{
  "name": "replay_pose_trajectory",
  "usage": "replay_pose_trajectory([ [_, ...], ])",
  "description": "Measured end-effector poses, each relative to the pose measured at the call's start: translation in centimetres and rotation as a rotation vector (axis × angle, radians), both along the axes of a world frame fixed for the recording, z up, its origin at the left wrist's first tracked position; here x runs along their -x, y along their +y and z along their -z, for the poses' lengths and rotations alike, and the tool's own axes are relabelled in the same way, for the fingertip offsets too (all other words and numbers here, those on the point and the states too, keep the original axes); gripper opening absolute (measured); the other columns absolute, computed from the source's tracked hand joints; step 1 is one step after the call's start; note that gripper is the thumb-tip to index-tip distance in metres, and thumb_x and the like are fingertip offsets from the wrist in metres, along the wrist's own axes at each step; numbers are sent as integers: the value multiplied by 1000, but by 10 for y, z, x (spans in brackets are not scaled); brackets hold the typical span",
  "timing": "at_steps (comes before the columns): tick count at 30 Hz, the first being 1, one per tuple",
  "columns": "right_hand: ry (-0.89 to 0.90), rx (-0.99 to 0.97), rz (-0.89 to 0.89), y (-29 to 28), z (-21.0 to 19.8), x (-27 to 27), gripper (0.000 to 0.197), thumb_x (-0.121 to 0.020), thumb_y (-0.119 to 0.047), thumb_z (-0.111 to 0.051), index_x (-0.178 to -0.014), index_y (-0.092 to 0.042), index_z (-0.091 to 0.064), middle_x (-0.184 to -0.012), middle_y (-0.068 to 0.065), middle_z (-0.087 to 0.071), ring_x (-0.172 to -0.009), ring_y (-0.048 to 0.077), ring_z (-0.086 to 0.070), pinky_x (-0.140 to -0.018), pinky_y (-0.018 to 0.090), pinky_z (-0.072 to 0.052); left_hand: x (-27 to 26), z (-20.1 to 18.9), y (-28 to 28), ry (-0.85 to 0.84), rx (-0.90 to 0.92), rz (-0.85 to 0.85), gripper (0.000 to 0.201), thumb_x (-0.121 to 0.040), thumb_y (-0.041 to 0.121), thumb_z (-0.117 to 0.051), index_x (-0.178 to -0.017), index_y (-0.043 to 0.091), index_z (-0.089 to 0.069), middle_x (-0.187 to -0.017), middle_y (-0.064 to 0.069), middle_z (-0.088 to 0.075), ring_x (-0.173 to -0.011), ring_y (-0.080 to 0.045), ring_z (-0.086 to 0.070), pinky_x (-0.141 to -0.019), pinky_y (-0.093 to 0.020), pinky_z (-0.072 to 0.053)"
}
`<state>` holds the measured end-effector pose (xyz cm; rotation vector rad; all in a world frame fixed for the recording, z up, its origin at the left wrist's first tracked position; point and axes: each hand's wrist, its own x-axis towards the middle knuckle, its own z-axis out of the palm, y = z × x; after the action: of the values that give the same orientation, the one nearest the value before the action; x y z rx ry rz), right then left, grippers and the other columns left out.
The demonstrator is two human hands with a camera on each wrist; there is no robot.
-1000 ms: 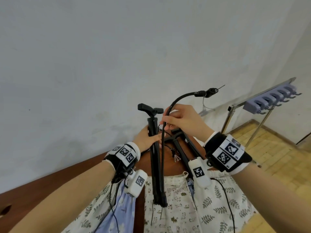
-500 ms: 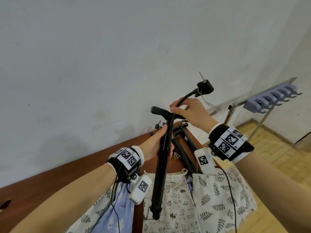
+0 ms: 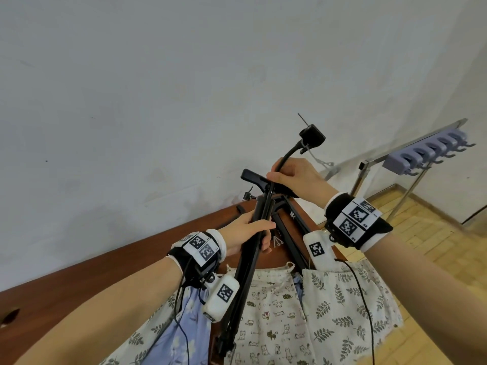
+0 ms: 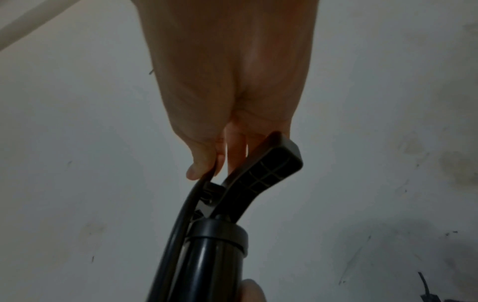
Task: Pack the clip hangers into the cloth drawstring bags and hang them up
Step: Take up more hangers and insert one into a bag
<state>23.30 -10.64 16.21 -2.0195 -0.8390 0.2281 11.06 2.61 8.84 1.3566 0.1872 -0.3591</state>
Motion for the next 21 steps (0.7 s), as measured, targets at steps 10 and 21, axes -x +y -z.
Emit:
replay_pose_trajectory([
  [10, -184, 261, -26, 14, -2, 5, 18, -93, -33, -59, -89, -16, -64, -77, -1, -63, -78, 14, -59, -70, 24, -43, 9, -1, 4, 63, 26, 80, 9, -97, 13, -51, -91, 15, -46, -69, -6, -53, -68, -20, -55, -86, -47, -50],
  [21, -191, 193, 28, 17, -10, 9, 21, -90, -36, -65, -77, -19, -65, -66, -4, -62, -62, 3, -54, -55, 18, -39, -7, -28, -1, -32, 20, -186, 46, -90, 44, -58, -101, 0, -60, -88, -17, -68, -83, -30, -68, -84, -48, -55],
])
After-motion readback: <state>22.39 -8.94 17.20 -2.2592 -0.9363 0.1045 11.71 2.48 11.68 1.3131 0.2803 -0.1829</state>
